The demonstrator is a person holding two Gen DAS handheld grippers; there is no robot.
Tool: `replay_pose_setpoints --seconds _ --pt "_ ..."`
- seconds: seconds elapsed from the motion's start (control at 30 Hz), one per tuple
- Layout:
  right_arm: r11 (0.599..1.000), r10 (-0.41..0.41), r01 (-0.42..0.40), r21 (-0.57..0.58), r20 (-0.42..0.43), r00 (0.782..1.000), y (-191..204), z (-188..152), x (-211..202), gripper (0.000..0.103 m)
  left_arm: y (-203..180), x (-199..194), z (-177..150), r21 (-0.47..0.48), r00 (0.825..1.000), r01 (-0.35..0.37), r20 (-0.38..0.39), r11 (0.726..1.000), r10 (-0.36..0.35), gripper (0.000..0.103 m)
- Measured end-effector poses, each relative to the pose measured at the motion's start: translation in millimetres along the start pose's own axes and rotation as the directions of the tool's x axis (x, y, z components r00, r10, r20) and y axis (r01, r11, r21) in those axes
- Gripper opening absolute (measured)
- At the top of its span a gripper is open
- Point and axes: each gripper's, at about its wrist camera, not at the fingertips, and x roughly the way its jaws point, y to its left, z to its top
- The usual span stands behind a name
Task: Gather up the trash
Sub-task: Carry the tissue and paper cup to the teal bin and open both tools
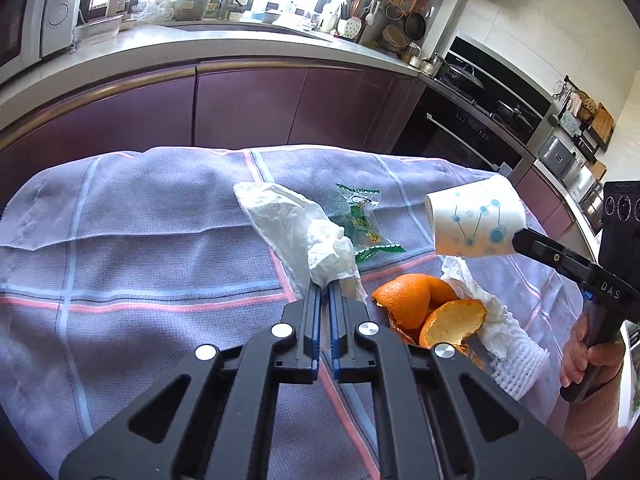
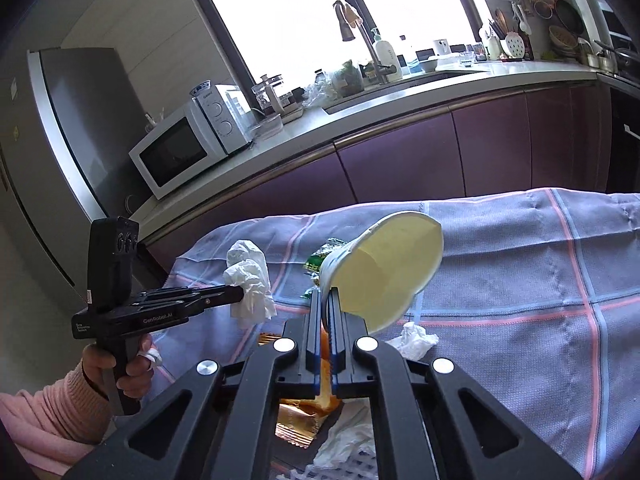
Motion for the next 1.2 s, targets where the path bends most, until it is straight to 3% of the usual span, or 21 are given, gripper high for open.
replay_pose_setpoints --seconds 0.33,0.53,0.9,1.2 --pt "0.991 0.11 -0.109 -0.072 0.012 0.994 61.0 -8.6 4.2 0.002 18.3 -90.7 -30.4 -0.019 0.991 -0.038 0.13 0.999 0.04 0.004" --pt "0.973 0.203 -0.204 -0.103 -0.023 0.979 103.6 -16.4 25.0 0.002 43.0 -150.4 -58.8 -0.066 0.974 -0.079 0.207 0.995 0.091 0.004" --pt "0.909 0.343 -0.365 -0.2 -0.137 0.929 194.8 -25.6 69.6 0.002 101.5 -241.0 -113.0 -0.183 0.939 -0.176 0.263 0.967 0.221 0.004" --pt "0.859 0.393 -0.448 -0.249 -0.241 0.887 259.5 -34.1 109.2 0.002 156.1 -290.6 -150.7 -0.293 0.908 -0.249 0.262 0.923 0.328 0.004"
